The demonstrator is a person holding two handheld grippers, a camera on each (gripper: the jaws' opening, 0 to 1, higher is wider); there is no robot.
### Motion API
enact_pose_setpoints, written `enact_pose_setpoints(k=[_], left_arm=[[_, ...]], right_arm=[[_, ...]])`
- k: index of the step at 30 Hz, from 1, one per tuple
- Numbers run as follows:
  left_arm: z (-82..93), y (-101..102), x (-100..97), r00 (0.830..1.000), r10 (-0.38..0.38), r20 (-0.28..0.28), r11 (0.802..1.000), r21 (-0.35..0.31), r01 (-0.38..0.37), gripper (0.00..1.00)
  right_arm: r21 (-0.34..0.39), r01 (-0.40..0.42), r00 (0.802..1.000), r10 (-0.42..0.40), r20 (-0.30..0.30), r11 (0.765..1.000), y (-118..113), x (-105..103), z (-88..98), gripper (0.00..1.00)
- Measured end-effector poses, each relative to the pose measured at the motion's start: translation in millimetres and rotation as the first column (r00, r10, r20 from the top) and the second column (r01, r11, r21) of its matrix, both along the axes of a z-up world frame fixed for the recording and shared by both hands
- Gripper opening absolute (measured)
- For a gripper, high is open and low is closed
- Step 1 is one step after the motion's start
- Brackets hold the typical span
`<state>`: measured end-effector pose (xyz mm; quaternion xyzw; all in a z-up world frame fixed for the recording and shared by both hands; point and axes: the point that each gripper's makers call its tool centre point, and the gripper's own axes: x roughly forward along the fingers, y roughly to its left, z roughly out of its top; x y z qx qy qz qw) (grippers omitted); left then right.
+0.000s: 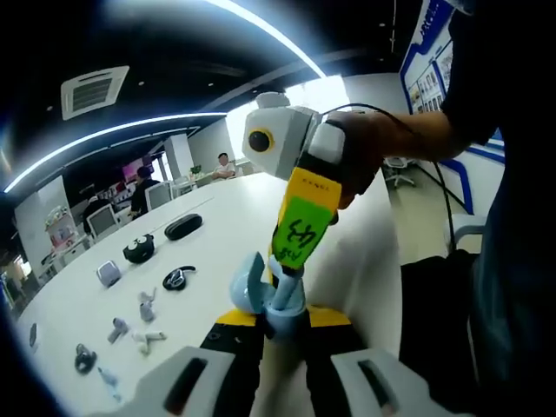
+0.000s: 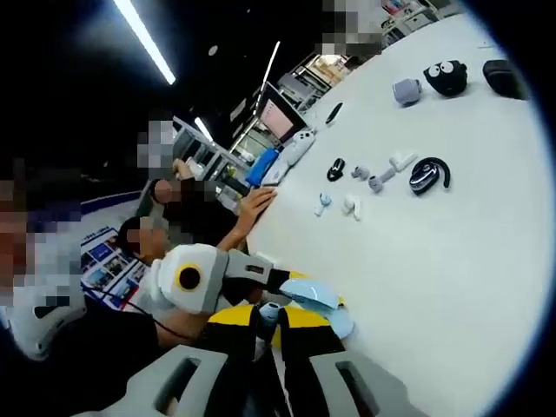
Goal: Pick up the earbuds from the table and place the earbuds into the earbud case
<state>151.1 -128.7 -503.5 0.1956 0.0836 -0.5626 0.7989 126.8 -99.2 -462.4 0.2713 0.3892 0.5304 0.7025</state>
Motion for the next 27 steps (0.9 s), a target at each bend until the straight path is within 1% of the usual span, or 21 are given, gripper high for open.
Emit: enact_pose_setpoints(k=[2, 4, 5, 8, 12, 17, 20, 21, 23, 24, 26, 27], left_arm=[[-0.2, 0, 0.1, 1.0, 0.003, -0.004, 1.0, -0.003, -0.003, 0.19], [-0.4, 0, 0.1, 1.0, 0.004, -0.008, 1.0, -0.006, -0.004, 0.19], [-0.5, 0, 0.2, 1.0, 0.005, -0.012, 1.0, -0.009, -0.005, 0.19], [-0.6, -1, 0.4, 1.0, 0.008, -0.022, 1.0, -0.018, -0.008, 0.19], [-0.8, 0, 1.0, 0.999, 0.015, -0.032, 1.0, -0.027, -0.016, 0.19], [-1.2, 0, 2.7, 0.999, 0.021, -0.049, 0.999, -0.038, -0.023, 0.19], [-1.2, 0, 3.0, 0.998, 0.023, -0.054, 0.999, -0.041, -0.025, 0.19], [-1.2, 0, 3.2, 0.998, 0.023, -0.054, 0.999, -0.042, -0.025, 0.19], [-1.3, -1, 3.4, 0.998, 0.024, -0.057, 0.999, -0.046, -0.027, 0.19], [-1.3, -1, 3.4, 0.998, 0.026, -0.061, 0.998, -0.048, -0.029, 0.19], [-1.3, -1, 3.3, 0.997, 0.03, -0.065, 0.998, -0.051, -0.034, 0.19], [-1.4, -1, 3.0, 0.997, 0.03, -0.067, 0.998, -0.051, -0.033, 0.19]], right_arm=[[-0.011, 0.013, 0.999, -0.012, 0.044, 1.0, 0, 1, 0.2, 0.11], [-0.035, 0.014, 0.993, -0.01, 0.119, 0.999, 1, 3, 0.9, 0.15], [-0.053, 0.019, 0.991, -0.011, 0.13, 0.998, 1, 3, 0.0, 0.18], [-0.077, 0.009, 0.99, 0.002, 0.141, 0.997, 4, 2, -1.1, 0.17], [-0.114, -0.006, 0.981, 0.027, 0.192, 0.994, 3, 2, -1.2, 0.18], [-0.156, -0.013, 0.964, 0.054, 0.261, 0.988, -1, 2, 2.3, 0.18], [-0.175, -0.004, 0.95, 0.058, 0.306, 0.985, -5, 3, 4.3, 0.17], [-0.179, -0.003, 0.942, 0.063, 0.331, 0.984, -7, 4, 5.9, 0.17], [-0.198, 0.008, 0.904, 0.077, 0.421, 0.98, -13, 5, 9.7, 0.17], [-0.202, 0.011, 0.894, 0.081, 0.441, 0.979, -15, 4, 10.6, 0.17], [-0.198, 0.021, 0.896, 0.07, 0.439, 0.98, -25, -3, 11.5, 0.17], [-0.183, 0.032, 0.89, 0.055, 0.452, 0.983, -30, -5, 14.1, 0.17]])
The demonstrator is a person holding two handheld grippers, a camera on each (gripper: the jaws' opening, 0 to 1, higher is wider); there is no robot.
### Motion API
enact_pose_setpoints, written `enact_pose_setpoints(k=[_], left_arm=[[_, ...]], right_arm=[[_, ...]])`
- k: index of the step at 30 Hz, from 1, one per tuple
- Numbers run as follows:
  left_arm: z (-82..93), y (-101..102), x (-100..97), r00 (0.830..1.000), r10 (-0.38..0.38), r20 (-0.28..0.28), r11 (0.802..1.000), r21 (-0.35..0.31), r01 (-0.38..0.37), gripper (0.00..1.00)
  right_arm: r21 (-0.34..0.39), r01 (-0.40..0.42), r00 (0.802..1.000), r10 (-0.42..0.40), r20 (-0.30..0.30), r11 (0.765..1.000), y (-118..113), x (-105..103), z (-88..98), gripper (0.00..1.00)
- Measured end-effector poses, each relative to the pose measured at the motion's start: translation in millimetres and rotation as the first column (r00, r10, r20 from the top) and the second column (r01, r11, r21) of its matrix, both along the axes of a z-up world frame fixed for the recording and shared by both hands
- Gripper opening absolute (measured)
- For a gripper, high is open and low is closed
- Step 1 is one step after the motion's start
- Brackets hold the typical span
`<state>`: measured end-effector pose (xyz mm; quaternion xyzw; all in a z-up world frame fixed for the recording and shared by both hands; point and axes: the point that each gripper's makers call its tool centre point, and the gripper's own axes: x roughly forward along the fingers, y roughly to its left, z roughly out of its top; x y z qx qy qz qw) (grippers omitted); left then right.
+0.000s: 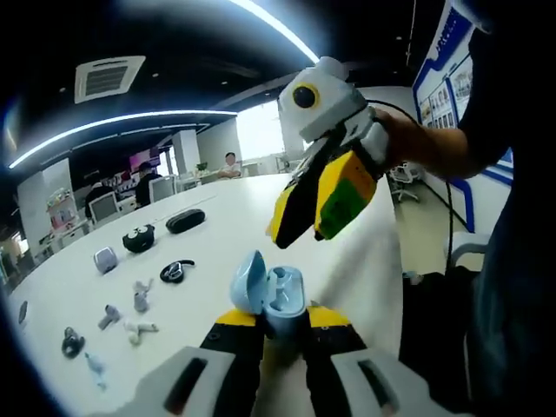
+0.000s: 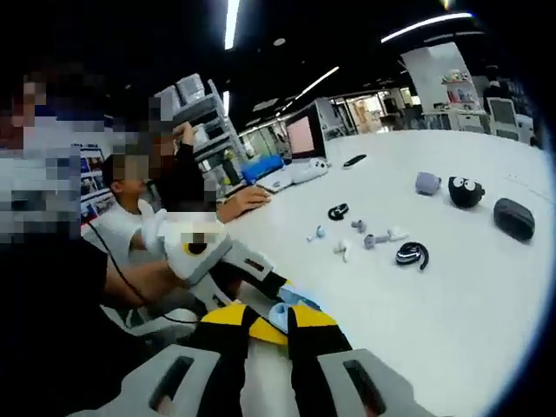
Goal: Pick up the earbuds from the table and place the earbuds into the earbud case
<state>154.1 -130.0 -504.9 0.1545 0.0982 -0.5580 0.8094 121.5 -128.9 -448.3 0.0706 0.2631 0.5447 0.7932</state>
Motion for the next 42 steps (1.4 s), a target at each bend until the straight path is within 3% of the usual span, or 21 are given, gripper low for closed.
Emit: enact_pose_setpoints(k=[4, 12, 16, 22, 34, 42], left_arm=[[-0.5, -2, -0.9, 1.0, -0.003, -0.013, 1.0, -0.015, 0.002, 0.19], [0.1, -5, -6.0, 1.0, 0.002, -0.007, 0.999, -0.036, -0.002, 0.19], [0.2, -5, -8.5, 1.0, 0.001, 0.001, 0.999, -0.037, -0.001, 0.19], [0.9, -5, -8.6, 1.0, 0.01, 0.01, 0.999, -0.036, -0.01, 0.19], [0.5, -5, -9.3, 1.0, 0.024, 0.002, 0.999, -0.039, -0.024, 0.19], [-0.3, -4, -9.2, 1.0, 0.025, -0.004, 0.998, -0.051, -0.025, 0.19]], right_arm=[[0.072, 0.097, 0.995, -0.096, -0.013, 0.993, -28, -4, 7.6, 0.16], [0.074, 0.161, 0.985, -0.165, 0.054, 0.984, -48, -14, 12.2, 0.16], [0.027, 0.134, 0.984, -0.136, 0.117, 0.991, -43, -24, 12.5, 0.16], [0.027, 0.13, 0.981, -0.132, 0.14, 0.991, -38, -22, 21.1, 0.16], [-0.027, 0.079, 0.983, -0.074, 0.171, 0.996, -14, 0, 26.7, 0.16], [-0.069, 0.004, 0.981, 0.009, 0.192, 0.998, 21, 24, 34.9, 0.16]])
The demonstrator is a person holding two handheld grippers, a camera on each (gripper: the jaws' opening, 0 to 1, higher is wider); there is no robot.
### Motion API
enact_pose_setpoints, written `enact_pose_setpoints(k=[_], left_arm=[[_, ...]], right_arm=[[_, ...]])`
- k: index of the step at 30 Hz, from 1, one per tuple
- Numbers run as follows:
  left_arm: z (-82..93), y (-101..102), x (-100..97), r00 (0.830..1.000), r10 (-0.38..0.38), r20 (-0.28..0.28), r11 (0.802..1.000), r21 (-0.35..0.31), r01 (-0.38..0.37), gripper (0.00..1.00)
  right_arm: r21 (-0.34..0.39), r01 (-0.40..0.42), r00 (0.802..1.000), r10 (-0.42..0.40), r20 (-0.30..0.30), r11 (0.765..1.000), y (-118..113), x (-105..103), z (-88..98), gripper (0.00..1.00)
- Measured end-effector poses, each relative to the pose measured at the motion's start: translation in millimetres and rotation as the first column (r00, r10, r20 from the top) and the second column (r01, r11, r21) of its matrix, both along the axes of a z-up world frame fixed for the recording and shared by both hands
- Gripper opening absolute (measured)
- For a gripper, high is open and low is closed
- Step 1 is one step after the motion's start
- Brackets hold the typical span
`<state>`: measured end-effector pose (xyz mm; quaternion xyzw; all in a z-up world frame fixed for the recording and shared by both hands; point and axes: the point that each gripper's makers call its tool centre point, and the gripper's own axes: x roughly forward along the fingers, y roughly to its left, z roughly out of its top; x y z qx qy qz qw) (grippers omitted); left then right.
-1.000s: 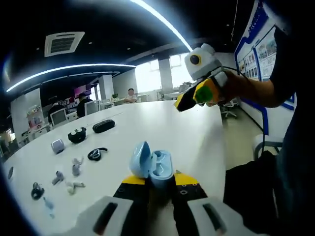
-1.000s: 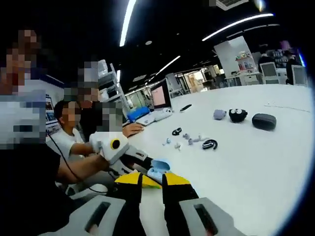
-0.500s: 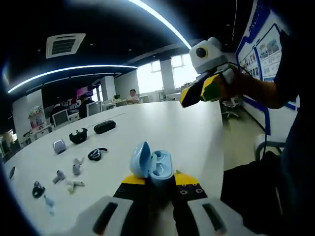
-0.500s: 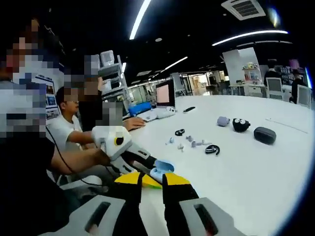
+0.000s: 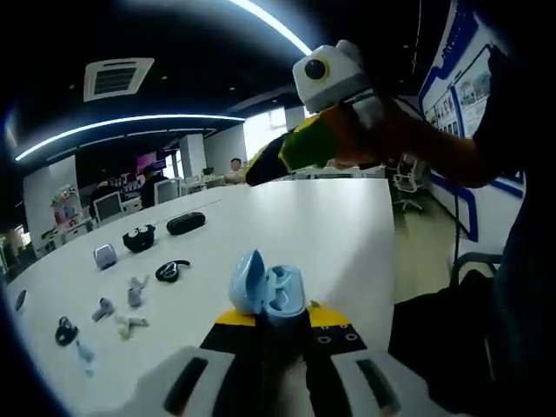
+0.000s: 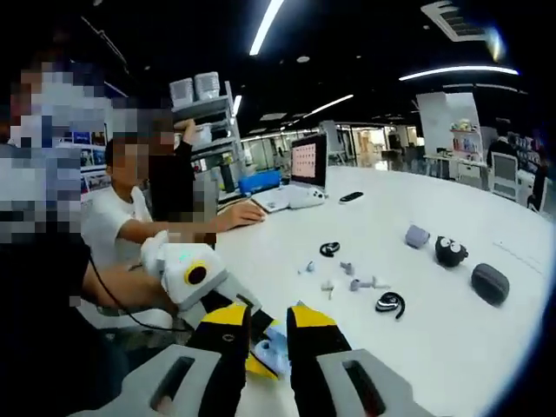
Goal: Pick up the earbuds from the table and place the earbuds into the earbud case
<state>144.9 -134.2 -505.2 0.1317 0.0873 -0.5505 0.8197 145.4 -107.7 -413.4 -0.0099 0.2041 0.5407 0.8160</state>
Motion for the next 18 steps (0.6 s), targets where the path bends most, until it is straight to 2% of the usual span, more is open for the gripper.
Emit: enact_pose_setpoints(k=[9, 18], left_arm=[[-0.5, -1, -0.3, 1.0, 0.0, -0.011, 1.0, -0.008, 0.0, 0.19], [-1.0, -1, -0.8, 1.0, 0.002, -0.014, 1.0, -0.014, -0.002, 0.19]], right_arm=[[-0.061, -0.085, 0.996, 0.084, -0.006, 0.995, 35, 25, -1.9, 0.17], [-0.163, -0.153, 0.988, 0.152, -0.021, 0.975, 68, 51, -17.6, 0.19]])
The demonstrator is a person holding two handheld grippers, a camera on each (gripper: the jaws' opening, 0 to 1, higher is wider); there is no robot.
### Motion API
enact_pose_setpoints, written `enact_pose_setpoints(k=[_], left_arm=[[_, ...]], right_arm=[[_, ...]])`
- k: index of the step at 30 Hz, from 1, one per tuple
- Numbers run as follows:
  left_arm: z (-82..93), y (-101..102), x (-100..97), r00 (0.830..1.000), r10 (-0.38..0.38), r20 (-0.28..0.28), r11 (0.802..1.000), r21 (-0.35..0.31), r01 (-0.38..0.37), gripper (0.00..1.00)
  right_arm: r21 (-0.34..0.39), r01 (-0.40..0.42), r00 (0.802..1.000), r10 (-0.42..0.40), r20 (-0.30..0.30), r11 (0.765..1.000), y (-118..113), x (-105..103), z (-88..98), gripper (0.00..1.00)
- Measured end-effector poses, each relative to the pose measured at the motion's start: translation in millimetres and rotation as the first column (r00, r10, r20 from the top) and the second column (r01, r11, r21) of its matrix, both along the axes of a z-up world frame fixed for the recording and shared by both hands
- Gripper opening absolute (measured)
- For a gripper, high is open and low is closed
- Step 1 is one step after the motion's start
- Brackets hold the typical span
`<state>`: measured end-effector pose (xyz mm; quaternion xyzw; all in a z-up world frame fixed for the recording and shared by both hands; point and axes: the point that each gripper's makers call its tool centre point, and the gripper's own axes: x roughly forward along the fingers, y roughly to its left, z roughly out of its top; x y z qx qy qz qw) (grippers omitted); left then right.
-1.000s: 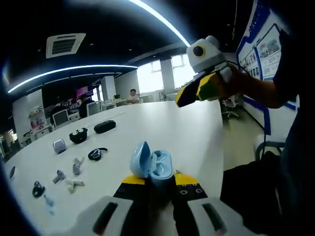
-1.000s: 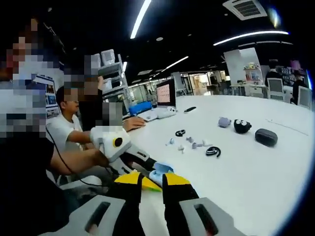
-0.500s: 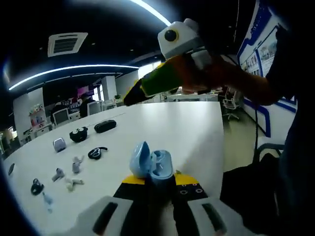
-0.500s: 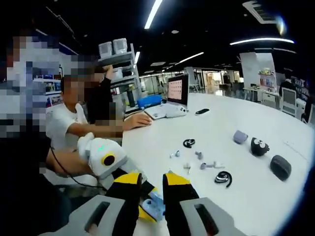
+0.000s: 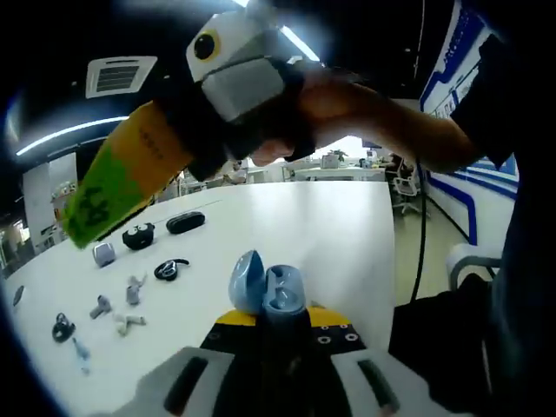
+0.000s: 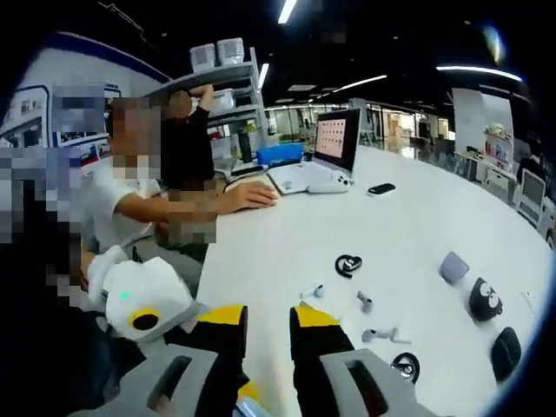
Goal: Pick up the earbuds from the table and place the earbuds into the earbud case
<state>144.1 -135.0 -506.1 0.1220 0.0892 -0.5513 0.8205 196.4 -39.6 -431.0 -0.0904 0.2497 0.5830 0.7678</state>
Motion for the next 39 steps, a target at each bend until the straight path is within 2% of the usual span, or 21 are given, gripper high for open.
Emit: enact_pose_setpoints(k=[9, 23, 28, 32, 39], left_arm=[[-0.9, -1, -0.7, 1.0, -0.003, -0.019, 1.0, -0.009, 0.003, 0.19], [-0.2, -1, -1.7, 0.999, -0.008, -0.037, 1.0, -0.018, 0.007, 0.19], [0.0, -2, -3.0, 0.999, -0.016, -0.039, 1.0, -0.019, 0.015, 0.19], [0.0, -2, -2.5, 0.999, -0.019, -0.045, 1.0, -0.021, 0.018, 0.19], [-0.4, -3, -1.1, 0.998, -0.023, -0.057, 0.999, -0.027, 0.021, 0.19]], right_arm=[[-0.111, -0.038, 0.999, 0.037, -0.009, 0.993, 27, 26, -32.0, 0.19], [-0.18, -0.012, 0.997, -0.002, -0.077, 0.984, 48, 54, -62.6, 0.18], [-0.221, -0.028, 0.998, 0.014, -0.065, 0.975, 49, 58, -72.0, 0.17], [-0.225, -0.025, 0.997, 0.008, -0.074, 0.974, 48, 63, -75.8, 0.17], [-0.184, -0.012, 0.992, -0.012, -0.129, 0.983, 53, 66, -76.7, 0.17]])
